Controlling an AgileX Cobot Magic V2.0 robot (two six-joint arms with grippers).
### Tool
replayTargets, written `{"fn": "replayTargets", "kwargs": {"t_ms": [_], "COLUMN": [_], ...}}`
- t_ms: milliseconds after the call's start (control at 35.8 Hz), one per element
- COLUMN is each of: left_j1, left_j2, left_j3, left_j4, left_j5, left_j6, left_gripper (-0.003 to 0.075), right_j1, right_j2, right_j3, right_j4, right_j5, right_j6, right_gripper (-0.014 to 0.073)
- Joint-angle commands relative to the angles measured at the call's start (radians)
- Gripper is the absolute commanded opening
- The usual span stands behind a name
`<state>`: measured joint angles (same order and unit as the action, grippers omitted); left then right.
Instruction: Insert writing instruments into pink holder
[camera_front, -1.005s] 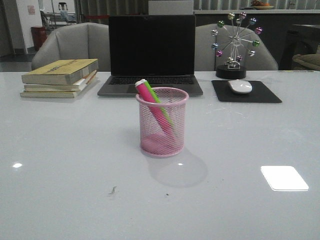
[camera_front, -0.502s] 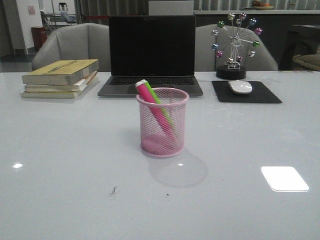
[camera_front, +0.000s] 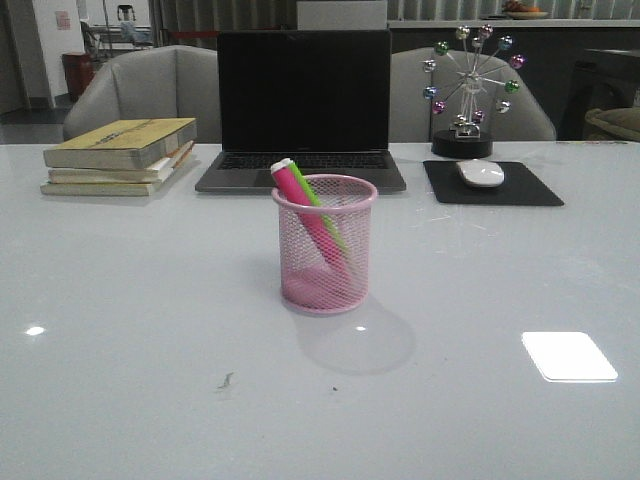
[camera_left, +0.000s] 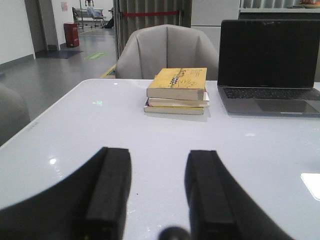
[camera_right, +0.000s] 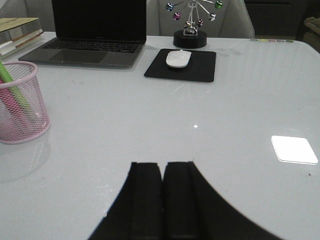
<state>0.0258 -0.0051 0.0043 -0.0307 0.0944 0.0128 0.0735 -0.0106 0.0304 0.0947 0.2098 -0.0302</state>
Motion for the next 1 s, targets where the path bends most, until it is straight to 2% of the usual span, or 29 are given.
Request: {"fn": "replayTargets", "kwargs": {"t_ms": [0,56,84,977], "left_j1": [0.001,0.001,0.001,0.001], "left_j2": [-0.025,-0.025,-0.025,-0.025], "left_j3": [0.003,0.003,0.003,0.003], "left_j4": [-0.010,-0.010,-0.010,-0.019], "left_j5": [-0.082,-0.084,-0.084,-0.082], "left_j6": [-0.013,-0.013,-0.013,-0.013], "left_gripper": [0.0197,0.0109,0.0089,0.0092], "right_j1": [0.001,0.001,0.001,0.001], "right_j2": [-0.018,-0.018,-0.018,-0.018], "right_j3": [0.001,0.001,0.001,0.001], "right_j4": [-0.007,-0.007,-0.007,-0.007], "right_j5": [-0.086,-0.086,-0.086,-0.086], "right_j6": [0.001,0.001,0.001,0.001], "right_gripper": [0.0050,0.0050,0.0050,0.0050]}}
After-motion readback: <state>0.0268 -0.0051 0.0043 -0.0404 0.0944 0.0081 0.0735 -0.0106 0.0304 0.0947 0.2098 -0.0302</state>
